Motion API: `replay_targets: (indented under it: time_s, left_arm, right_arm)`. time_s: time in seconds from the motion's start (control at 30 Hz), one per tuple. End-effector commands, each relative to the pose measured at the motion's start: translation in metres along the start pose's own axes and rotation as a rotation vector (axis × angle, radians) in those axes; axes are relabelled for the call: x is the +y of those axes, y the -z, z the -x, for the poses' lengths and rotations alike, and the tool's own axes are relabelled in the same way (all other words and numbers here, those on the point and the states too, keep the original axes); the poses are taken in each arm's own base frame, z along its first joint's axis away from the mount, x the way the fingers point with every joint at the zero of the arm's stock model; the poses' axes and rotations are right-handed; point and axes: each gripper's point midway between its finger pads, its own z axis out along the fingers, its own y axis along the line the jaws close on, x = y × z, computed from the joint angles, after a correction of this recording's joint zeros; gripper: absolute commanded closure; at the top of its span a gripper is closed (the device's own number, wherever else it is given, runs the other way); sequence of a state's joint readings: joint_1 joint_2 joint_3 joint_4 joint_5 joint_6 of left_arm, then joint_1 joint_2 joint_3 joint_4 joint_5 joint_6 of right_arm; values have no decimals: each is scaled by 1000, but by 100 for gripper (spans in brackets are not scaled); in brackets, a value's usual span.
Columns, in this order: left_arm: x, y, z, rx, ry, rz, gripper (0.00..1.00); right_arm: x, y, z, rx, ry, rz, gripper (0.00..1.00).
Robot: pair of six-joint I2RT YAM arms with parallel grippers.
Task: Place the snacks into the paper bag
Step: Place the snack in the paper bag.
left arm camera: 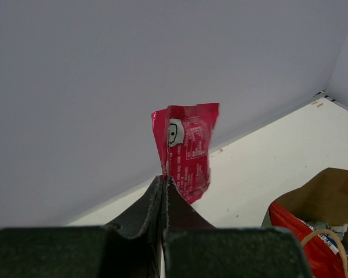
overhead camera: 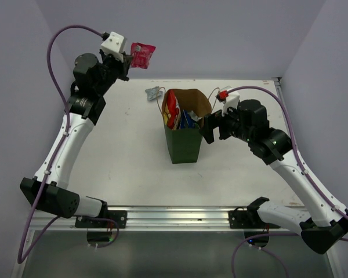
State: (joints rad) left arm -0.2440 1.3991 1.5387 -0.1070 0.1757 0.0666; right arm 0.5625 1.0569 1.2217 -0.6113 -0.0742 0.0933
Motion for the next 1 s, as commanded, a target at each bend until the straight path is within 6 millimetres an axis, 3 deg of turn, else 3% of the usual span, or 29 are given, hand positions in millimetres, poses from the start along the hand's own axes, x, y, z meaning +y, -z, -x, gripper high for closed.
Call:
replay_targets:
  time_s: [0.0,0.23,0.43,0.6,0.83,0.97]
  left_arm:
    - [-7,14,36,-61,-89,-35,100]
    - [-32,28,73,-146,-148,-118,100]
    - [-66,29,84,-175,-261,-200,100]
    - [-84,19,77,-152,-322,-211,100]
    - [-132,4,63,-81,-433,-282,99]
    - [-147,-1,52,-44,-480,-282,99]
  right_arm:
    - [6,7,14,-65,10,27,1]
    - [5,7,14,-64,8,26,1]
    - [6,8,17,-74,11,28,1]
    - [4,9,16,-74,7,18,1]
    - [1,11,16,-72,9,4,1]
    - [1,9,15,-66,8,0,1]
